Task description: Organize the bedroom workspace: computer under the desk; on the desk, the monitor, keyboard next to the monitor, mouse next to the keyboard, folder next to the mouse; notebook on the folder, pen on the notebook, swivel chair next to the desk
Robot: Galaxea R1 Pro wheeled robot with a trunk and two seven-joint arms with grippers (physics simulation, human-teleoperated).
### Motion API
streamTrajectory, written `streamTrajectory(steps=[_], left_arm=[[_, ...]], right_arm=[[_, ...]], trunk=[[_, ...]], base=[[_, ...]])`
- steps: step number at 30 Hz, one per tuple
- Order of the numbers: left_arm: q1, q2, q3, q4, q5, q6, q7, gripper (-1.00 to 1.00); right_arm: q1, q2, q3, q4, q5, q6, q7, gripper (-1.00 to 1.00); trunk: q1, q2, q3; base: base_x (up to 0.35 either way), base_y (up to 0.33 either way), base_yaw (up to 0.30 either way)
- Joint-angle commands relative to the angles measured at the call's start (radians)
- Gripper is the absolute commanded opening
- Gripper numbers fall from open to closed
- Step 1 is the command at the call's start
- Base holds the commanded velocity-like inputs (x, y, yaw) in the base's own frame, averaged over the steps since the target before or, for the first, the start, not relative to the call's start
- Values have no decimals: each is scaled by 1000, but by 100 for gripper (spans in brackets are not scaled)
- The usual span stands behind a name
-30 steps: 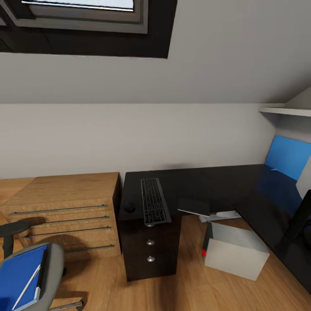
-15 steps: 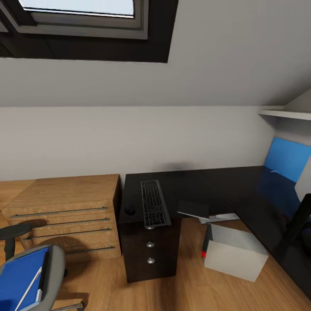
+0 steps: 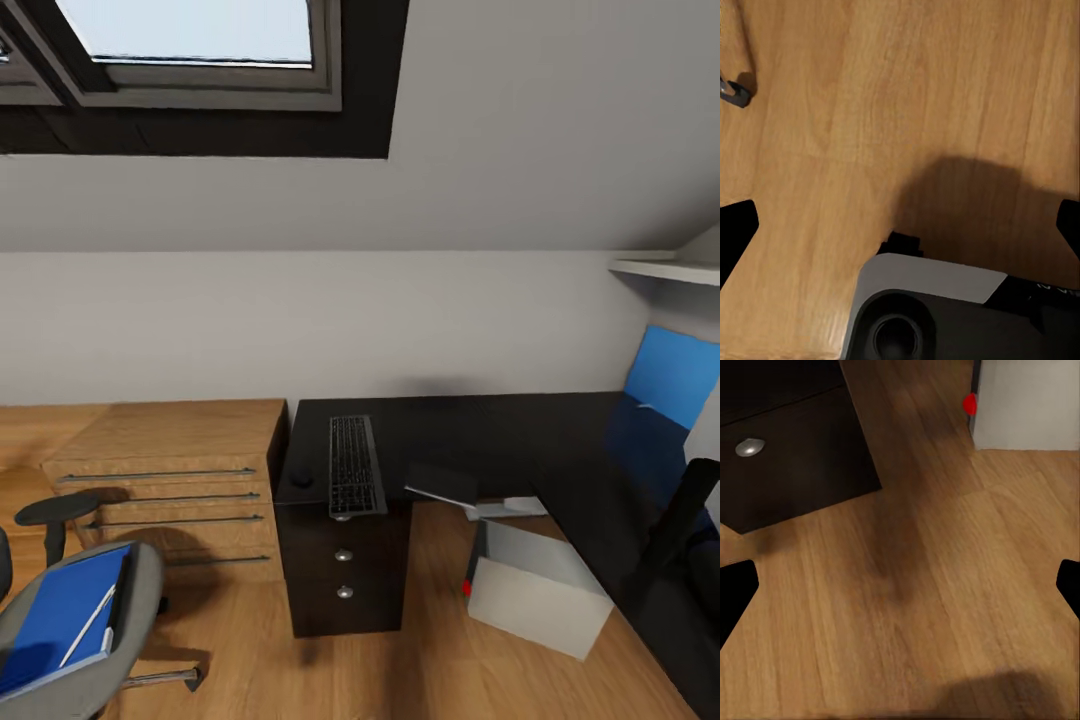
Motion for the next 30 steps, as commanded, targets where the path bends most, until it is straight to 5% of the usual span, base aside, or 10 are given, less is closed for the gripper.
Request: streamTrajectory(steps=[1, 11, 30], left_arm=[[0, 0, -8, -2, 8, -4, 8, 100], [0, -1, -7, -2, 7, -8, 8, 100], [0, 0, -12, -1, 3, -8, 7, 100]], right_arm=[[0, 0, 8, 0, -3, -1, -7, 100], [0, -1, 9, -1, -2, -1, -7, 100], [-3, -4, 9, -48, 0, 3, -11, 100]], trunk=[[-4, 7, 2], [-43, 77, 29], [-43, 77, 29]], base=[[-119, -169, 266], [-29, -41, 129], [-1, -1, 3]])
